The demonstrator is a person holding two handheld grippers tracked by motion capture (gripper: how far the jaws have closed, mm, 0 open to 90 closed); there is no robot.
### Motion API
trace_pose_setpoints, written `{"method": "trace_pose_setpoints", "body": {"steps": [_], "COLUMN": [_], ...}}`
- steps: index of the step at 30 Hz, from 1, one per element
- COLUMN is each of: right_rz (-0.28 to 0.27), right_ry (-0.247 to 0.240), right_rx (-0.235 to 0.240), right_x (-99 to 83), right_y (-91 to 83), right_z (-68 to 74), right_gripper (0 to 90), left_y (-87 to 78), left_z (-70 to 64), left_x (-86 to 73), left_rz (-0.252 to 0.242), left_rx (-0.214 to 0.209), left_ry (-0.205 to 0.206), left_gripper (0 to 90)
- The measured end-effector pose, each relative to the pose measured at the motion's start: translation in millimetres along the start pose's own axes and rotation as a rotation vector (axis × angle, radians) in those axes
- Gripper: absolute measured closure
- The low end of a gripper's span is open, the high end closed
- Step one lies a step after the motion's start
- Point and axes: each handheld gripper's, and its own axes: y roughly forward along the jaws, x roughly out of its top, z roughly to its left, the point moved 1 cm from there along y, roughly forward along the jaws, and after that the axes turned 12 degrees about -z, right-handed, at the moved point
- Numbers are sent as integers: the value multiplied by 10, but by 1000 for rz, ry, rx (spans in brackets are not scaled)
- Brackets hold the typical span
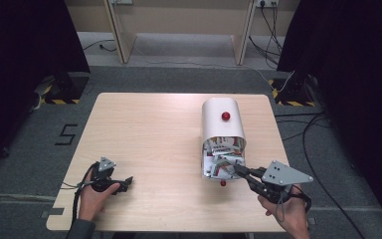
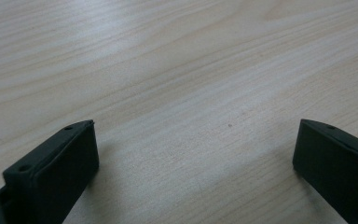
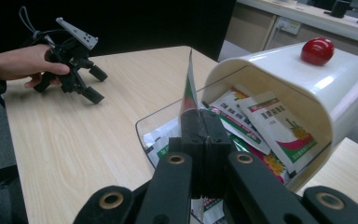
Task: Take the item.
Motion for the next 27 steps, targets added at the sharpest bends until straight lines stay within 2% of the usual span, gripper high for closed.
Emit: {"method": "trace_pose_setpoints", "body": {"steps": [9, 27], "right_rz": [-36, -63], "right_ry": [4, 9], "right_rx": [-46, -109], "right_x": [55, 80], "right_y": [-130, -291], "right_z": [-41, -126], "right_gripper": [900, 900], "left_y": [0, 0], "left_z": [0, 0], "left_x": [0, 0], "left_rz": [0, 0], "left_rx": [0, 0], "left_ry": [0, 0], "left_gripper": [0, 0]}}
